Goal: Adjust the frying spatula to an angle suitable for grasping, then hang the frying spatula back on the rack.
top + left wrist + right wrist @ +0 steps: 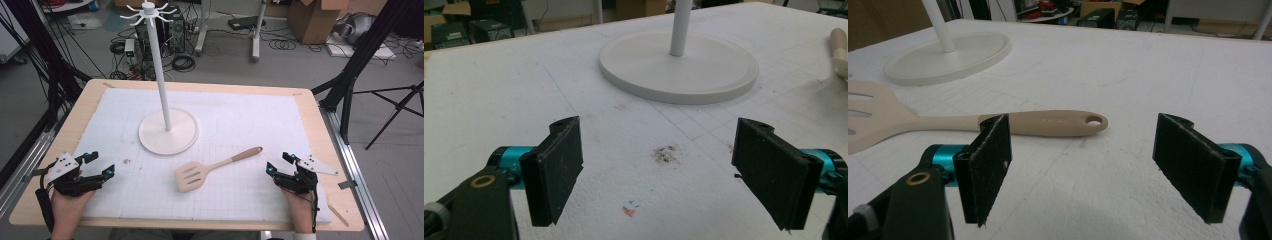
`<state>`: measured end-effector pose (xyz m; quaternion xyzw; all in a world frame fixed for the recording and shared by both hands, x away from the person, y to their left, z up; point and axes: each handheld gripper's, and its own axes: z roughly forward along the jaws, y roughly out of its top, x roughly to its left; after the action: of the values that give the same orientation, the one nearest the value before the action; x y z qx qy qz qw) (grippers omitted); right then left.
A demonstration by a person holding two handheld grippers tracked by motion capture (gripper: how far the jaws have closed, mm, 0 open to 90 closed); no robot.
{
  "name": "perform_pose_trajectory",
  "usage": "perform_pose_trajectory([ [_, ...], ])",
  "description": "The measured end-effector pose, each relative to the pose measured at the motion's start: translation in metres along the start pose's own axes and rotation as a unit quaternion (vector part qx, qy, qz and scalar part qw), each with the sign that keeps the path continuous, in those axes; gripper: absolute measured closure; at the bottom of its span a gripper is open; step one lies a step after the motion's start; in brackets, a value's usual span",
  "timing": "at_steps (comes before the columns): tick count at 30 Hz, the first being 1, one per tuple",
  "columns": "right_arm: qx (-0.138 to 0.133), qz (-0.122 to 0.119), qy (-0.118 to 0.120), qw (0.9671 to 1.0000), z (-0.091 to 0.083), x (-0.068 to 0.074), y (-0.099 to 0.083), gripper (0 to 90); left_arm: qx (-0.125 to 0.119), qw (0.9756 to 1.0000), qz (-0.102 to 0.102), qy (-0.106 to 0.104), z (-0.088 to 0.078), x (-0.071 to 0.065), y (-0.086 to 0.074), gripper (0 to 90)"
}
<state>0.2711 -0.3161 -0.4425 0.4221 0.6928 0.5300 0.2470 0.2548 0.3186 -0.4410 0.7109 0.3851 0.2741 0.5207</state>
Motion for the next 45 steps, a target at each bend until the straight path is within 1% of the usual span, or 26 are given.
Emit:
perform_pose_trajectory([
  [1, 0.0, 0.003, 0.001, 1.0, 0.0, 0.0, 0.0, 22.2, 0.0, 1.0, 0.001, 0.0, 0.0, -0.001, 0.001, 20.7],
  [2, -0.002, -0.002, 0.001, 1.0, 0.0, -0.001, 0.0, 22.1, -0.002, 1.0, 0.001, -0.001, 0.0, -0.001, 0.001, 20.7],
  [7, -0.003, -0.002, 0.0, 1.0, -0.001, 0.0, 0.001, 21.9, -0.006, 0.9999, 0.008, -0.006, 0.0, -0.005, 0.007, 20.8],
  [8, -0.003, 0.0, -0.001, 1.0, -0.001, -0.001, 0.001, 21.9, -0.008, 0.9998, 0.017, -0.012, 0.001, -0.01, 0.012, 20.7],
  [9, -0.003, 0.0, -0.001, 1.0, -0.001, -0.001, 0.001, 21.9, -0.008, 0.9998, 0.017, -0.012, 0.001, -0.01, 0.012, 20.7],
  [10, -0.003, 0.002, -0.001, 1.0, -0.002, 0.0, 0.001, 21.8, -0.006, 0.9997, 0.02, -0.014, 0.003, -0.016, 0.017, 20.7],
  [11, -0.003, 0.002, -0.001, 1.0, -0.002, 0.0, 0.001, 21.8, -0.006, 0.9997, 0.02, -0.014, 0.003, -0.016, 0.017, 20.7],
  [12, -0.004, 0.003, 0.0, 1.0, -0.002, 0.0, 0.001, 21.8, -0.007, 0.9996, 0.02, -0.021, 0.004, -0.019, 0.02, 20.5],
  [13, -0.006, 0.0, -0.001, 1.0, -0.002, 0.0, 0.001, 21.8, -0.01, 0.9992, 0.026, -0.028, 0.005, -0.023, 0.025, 20.5],
  [14, -0.005, 0.0, -0.002, 1.0, -0.002, -0.001, 0.001, 21.8, -0.011, 0.999, 0.03, -0.031, 0.006, -0.025, 0.028, 20.5],
  [15, -0.005, 0.0, -0.002, 1.0, -0.002, -0.001, 0.001, 21.8, -0.011, 0.999, 0.03, -0.031, 0.006, -0.025, 0.028, 20.4],
  [16, -0.004, 0.002, -0.001, 1.0, -0.002, 0.0, 0.001, 21.7, -0.016, 0.9988, 0.029, -0.036, 0.006, -0.028, 0.031, 20.5],
  [21, -0.005, 0.002, -0.002, 1.0, -0.001, -0.001, 0.001, 21.7, -0.018, 0.9987, 0.029, -0.039, 0.008, -0.03, 0.031, 20.5],
  [24, -0.007, 0.005, -0.003, 1.0, -0.002, -0.002, 0.001, 21.7, -0.018, 0.9988, 0.026, -0.038, 0.008, -0.027, 0.03, 20.4],
  [27, -0.006, 0.005, -0.003, 1.0, -0.002, -0.001, 0.001, 21.7, -0.019, 0.9987, 0.028, -0.039, 0.008, -0.026, 0.03, 20.4],
  [31, -0.006, -0.001, -0.004, 1.0, -0.002, 0.0, 0.003, 21.7, -0.021, 0.9986, 0.029, -0.04, 0.009, -0.026, 0.032, 20.4],
  [34, -0.009, 0.0, -0.002, 1.0, -0.004, 0.002, 0.005, 21.6, -0.022, 0.9982, 0.033, -0.045, 0.012, -0.028, 0.037, 20.5],
  [35, -0.01, -0.004, -0.003, 0.9999, -0.005, 0.002, 0.005, 21.3, -0.021, 0.998, 0.036, -0.047, 0.013, -0.03, 0.04, 20.5],
  [36, -0.011, -0.005, -0.002, 0.9999, -0.005, 0.002, 0.006, 21.1, -0.021, 0.9976, 0.041, -0.051, 0.014, -0.034, 0.045, 20.4],
  [37, -0.014, -0.005, -0.001, 0.9999, -0.006, 0.002, 0.007, 21.1, -0.021, 0.9976, 0.041, -0.051, 0.014, -0.034, 0.045, 20.5],
  [38, -0.016, -0.003, -0.001, 0.9999, -0.007, 0.002, 0.008, 21.0, -0.024, 0.997, 0.044, -0.06, 0.017, -0.039, 0.051, 20.4],
  [39, -0.016, -0.003, -0.001, 0.9999, -0.007, 0.002, 0.008, 21.0, -0.024, 0.997, 0.044, -0.06, 0.017, -0.039, 0.051, 20.4],
  [40, -0.019, -0.003, 0.003, 0.9998, -0.008, 0.003, 0.01, 20.6, -0.023, 0.9963, 0.049, -0.066, 0.02, -0.043, 0.057, 20.5],
  [41, -0.019, -0.003, 0.003, 0.9998, -0.008, 0.003, 0.01, 20.6, -0.023, 0.9963, 0.049, -0.066, 0.02, -0.043, 0.057, 20.4],
  [44, -0.017, -0.006, 0.004, 0.9998, -0.01, 0.005, 0.012, 20.6, -0.018, 0.9944, 0.059, -0.086, 0.029, -0.054, 0.07, 20.3],
  [45, -0.018, -0.007, 0.004, 0.9998, -0.01, 0.005, 0.013, 20.6, -0.018, 0.9944, 0.059, -0.086, 0.029, -0.054, 0.07, 20.2],
])
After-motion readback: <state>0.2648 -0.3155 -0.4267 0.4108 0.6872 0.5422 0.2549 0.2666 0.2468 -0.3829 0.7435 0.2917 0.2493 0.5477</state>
